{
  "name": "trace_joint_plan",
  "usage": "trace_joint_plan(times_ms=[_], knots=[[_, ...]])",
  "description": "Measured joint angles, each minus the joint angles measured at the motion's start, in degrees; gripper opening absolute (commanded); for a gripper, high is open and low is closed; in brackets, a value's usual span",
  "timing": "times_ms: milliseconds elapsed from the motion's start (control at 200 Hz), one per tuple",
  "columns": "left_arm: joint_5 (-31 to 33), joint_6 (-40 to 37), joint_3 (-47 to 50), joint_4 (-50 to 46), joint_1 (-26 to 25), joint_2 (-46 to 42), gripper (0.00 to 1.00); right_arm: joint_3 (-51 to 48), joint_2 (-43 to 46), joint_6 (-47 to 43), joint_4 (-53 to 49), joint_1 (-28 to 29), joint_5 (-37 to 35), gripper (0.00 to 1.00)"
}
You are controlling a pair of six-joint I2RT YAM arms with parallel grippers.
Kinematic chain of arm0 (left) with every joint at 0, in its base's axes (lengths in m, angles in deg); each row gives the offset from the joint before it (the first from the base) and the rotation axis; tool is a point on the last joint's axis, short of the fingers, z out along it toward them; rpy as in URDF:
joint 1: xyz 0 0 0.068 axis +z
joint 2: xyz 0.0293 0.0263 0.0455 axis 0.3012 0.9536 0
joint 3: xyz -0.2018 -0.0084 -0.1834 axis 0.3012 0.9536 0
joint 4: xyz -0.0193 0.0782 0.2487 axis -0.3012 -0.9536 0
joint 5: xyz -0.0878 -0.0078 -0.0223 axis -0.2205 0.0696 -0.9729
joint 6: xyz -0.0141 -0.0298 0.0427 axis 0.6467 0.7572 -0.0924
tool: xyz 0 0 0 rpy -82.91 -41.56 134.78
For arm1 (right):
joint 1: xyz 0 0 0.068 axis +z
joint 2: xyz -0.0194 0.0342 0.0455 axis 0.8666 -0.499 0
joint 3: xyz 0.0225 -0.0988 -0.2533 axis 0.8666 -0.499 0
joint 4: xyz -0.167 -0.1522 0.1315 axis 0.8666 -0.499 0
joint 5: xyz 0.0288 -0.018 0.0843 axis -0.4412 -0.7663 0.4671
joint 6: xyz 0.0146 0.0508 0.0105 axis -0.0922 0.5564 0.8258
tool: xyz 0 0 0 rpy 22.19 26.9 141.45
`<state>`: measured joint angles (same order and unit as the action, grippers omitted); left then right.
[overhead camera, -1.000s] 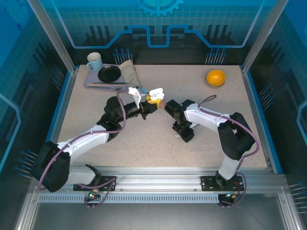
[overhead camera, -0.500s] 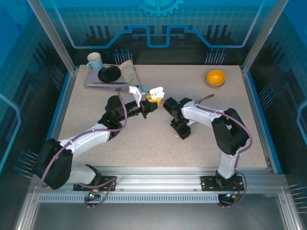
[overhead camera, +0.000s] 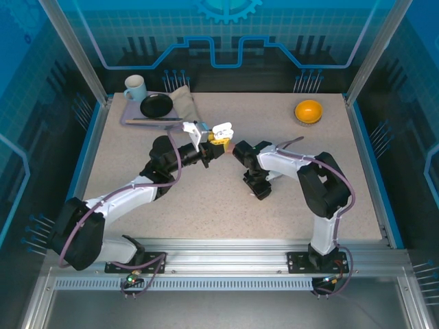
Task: Insert wireless bluetooth earbuds into charging case
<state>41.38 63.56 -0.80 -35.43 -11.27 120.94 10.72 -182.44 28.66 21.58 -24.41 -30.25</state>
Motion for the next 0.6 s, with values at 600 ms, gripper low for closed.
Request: trace_joint_plan(times_ms=[600], knots=[[0.0,0.0,0.0,0.4,0.5,0.9,0.00,-0.5,-0.4,0.0,1.0,-0.6,0.5,0.39]])
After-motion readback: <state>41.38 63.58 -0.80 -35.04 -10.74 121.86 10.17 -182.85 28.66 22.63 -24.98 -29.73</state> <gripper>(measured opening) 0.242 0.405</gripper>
